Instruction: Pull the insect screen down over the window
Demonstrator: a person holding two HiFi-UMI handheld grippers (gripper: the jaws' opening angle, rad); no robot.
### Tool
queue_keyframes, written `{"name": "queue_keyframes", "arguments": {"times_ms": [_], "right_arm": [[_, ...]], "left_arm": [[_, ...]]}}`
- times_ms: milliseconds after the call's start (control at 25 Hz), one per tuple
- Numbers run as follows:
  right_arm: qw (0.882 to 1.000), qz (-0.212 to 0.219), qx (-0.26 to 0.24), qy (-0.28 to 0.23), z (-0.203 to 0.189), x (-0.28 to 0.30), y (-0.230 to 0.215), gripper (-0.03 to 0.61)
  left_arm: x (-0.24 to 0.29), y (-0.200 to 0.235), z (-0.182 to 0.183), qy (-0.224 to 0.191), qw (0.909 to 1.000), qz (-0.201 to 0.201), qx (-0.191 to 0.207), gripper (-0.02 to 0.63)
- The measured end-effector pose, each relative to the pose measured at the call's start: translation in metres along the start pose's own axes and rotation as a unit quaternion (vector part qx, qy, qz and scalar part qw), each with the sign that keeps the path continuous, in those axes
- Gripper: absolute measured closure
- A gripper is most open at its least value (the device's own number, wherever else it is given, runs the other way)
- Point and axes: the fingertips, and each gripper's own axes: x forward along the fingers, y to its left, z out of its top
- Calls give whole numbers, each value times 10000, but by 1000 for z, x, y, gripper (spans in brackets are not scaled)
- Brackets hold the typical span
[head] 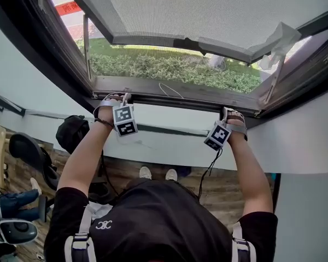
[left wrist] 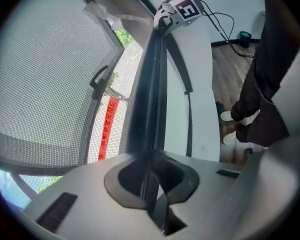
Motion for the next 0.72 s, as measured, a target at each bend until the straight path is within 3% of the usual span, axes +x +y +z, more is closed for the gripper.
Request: {"name": "queue_keyframes", "arguments": {"times_ms": [120, 240, 320, 400, 480, 560, 600, 680, 720], "right_arm": [[9999, -76, 102, -93, 0, 0, 1, 564], [9989, 138, 391, -222, -1, -4, 7, 546], [9965, 413, 632, -347, 0, -8, 14, 401], [9926, 402, 960, -619, 5, -16, 15, 410], [9838, 158, 1467, -1017, 12, -32, 6, 445], [9635, -120, 2181, -1550, 24, -55, -8, 515], [9471, -216, 2613, -1853, 31, -68, -17, 569], [8987, -228, 3612, -2479, 49, -94, -35, 571], [8659, -160, 4162, -2770, 58, -106, -43, 572]], "left_arm": [[0, -1, 1, -89, 9999, 87, -39, 560], [-4, -6, 4, -216, 9996, 53, -144, 494], [-10, -7, 8, -367, 9989, 126, -269, 453], [-22, -4, 14, -660, 9955, 273, -628, 451], [-40, 1, 24, -1196, 9819, 382, -1415, 466], [-60, 5, 35, -1852, 9507, 425, -2451, 516], [-72, 9, 40, -2191, 9278, 457, -2986, 563], [-96, 23, 49, -2836, 8706, 518, -3987, 601], [-107, 30, 52, -3110, 8400, 553, -4412, 601]]}}
